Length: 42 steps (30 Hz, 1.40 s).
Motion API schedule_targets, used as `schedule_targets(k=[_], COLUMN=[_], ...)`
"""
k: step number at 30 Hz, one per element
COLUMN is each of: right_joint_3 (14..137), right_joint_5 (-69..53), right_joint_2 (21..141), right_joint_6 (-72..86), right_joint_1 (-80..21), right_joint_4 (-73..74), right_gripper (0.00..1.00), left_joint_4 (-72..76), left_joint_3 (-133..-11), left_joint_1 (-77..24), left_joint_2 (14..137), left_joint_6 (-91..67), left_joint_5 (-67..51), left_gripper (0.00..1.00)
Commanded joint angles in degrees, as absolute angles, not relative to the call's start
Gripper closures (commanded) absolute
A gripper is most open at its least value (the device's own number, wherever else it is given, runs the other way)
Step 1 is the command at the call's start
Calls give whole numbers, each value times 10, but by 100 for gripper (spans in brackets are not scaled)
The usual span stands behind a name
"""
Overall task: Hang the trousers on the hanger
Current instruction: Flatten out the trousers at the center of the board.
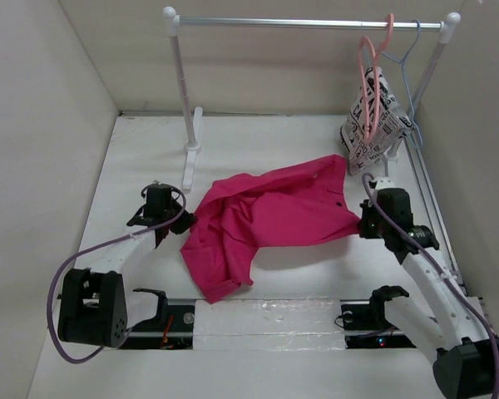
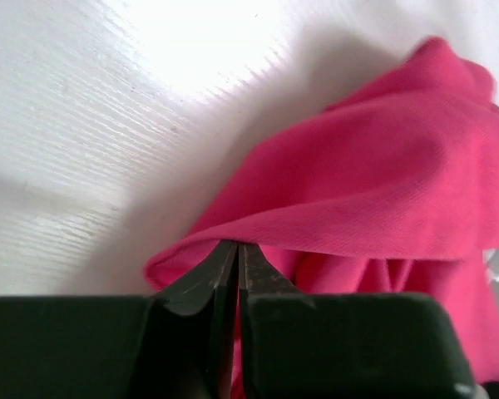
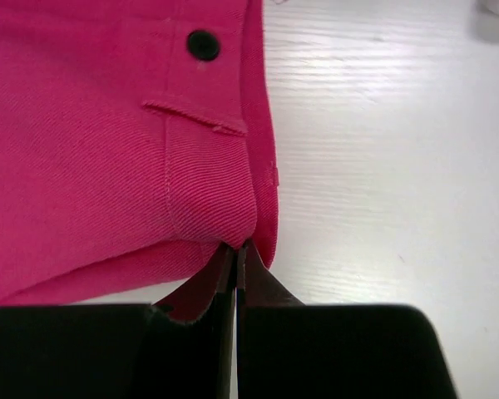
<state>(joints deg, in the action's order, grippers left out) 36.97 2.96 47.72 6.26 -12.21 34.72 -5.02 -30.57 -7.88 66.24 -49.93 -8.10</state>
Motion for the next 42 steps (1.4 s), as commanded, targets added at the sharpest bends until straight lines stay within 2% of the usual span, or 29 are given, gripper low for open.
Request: schedule_targets(k=[1,7,10,12,15,17,18,20,23,26,31,37,40,41,42], right_joint_3=[403,495,513,527,533,516,519,519,515,509,490,458,450,447,446], right_joint_5=[68,135,118,100,5,-70,-77,-71,-80,-115,-152,-182,-189,-193,-195], right_joint_2=[454,460,475,503,519,526,542,554,558,562,584,582,578,577,575], right_joint_6=[78,39,-29,-47,-70,-83,-86,-108,-122,-120,-125,-127,-132,-132,-134], right_joint_1=[-53,39,96,98,98,98,98,98,98,98,98,98,98,98,98], right_joint_4=[397,436,450,487,499,485,490,485,460,427,403,370,365,366,367], right_gripper=[100,100,100,100,100,100,100,100,100,100,100,100,100,100,100], left_joint_4=[-45,-81,-86,-92,-133,-165,-197,-220,-246,-291,-300,-237,-219,-224,-235], left_joint_3=[-337,-422,-469,-493,-507,-497,-487,-450,-407,-437,-404,-353,-364,-388,-406], left_joint_1=[-76,-76,-71,-71,-108,-136,-144,-144,-156,-199,-200,-205,-205,-200,-193], left_joint_2=[679,675,682,700,715,698,691,655,608,602,626,697,725,729,725], left_joint_6=[-476,-455,-456,-446,-388,-352,-334,-330,-340,-373,-396,-428,-429,-428,-428], left_joint_5=[-72,15,35,3,-83,-68,-64,-68,-90,-75,-90,-108,-89,-78,-65], left_gripper=[100,100,100,100,99,77,52,29,22,16,19,36,78,100,100])
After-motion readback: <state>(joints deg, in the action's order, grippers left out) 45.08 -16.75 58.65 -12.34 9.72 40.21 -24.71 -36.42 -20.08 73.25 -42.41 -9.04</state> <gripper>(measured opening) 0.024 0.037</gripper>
